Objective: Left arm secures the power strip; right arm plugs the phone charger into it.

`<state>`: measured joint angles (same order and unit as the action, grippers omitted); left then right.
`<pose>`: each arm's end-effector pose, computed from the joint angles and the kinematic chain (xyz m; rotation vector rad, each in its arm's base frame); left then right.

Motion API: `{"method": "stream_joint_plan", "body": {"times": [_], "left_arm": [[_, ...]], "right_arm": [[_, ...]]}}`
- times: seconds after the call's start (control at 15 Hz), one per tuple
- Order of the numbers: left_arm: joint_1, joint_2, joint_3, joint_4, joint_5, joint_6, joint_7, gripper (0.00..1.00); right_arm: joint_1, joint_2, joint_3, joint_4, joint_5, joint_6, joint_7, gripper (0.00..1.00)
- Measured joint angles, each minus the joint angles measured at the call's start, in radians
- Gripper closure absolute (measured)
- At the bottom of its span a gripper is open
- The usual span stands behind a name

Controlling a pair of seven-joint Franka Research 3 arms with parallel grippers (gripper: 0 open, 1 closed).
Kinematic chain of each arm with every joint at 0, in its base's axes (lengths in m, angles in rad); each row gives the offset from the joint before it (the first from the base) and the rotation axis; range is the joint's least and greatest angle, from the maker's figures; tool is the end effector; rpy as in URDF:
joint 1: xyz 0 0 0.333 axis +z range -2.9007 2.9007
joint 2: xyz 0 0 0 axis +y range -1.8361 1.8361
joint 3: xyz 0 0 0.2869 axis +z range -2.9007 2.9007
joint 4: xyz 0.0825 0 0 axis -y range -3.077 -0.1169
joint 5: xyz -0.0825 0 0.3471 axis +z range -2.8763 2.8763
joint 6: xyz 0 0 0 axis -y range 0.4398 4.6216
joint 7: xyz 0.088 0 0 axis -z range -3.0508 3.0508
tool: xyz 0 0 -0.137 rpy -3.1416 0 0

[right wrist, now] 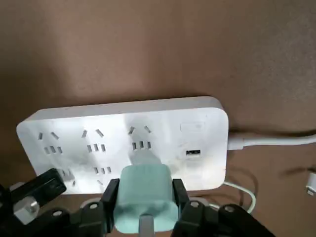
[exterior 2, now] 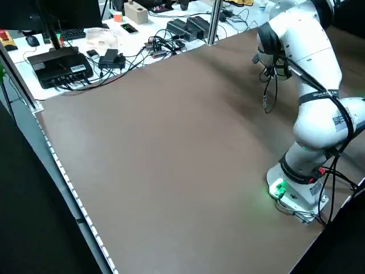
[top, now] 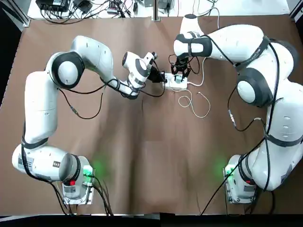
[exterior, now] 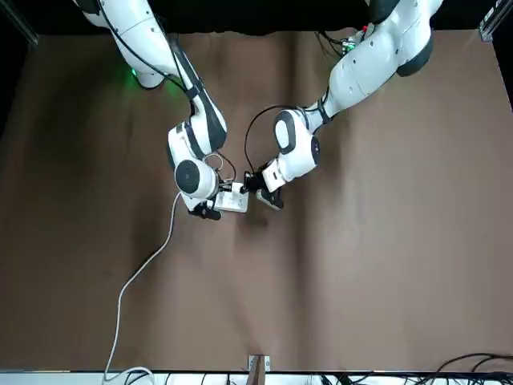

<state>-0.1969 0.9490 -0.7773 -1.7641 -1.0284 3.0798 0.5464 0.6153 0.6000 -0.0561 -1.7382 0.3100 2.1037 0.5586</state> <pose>0.4454 -0.4588 0.1375 2.2978 -0.0799 0.1138 0.4903 0.3348 0.1902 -3.0324 0.2778 0.4733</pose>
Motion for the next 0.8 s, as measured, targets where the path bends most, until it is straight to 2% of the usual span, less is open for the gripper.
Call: {"method": "stream_joint_plan", "body": {"times": [0.8], "left_arm": [[0.000,0.000,0.000,0.000,0.000,0.000,0.000,0.99]], "right_arm": [[0.017,0.001,-0.001,0.002,-0.045,0.008,0.005,0.52]]}}
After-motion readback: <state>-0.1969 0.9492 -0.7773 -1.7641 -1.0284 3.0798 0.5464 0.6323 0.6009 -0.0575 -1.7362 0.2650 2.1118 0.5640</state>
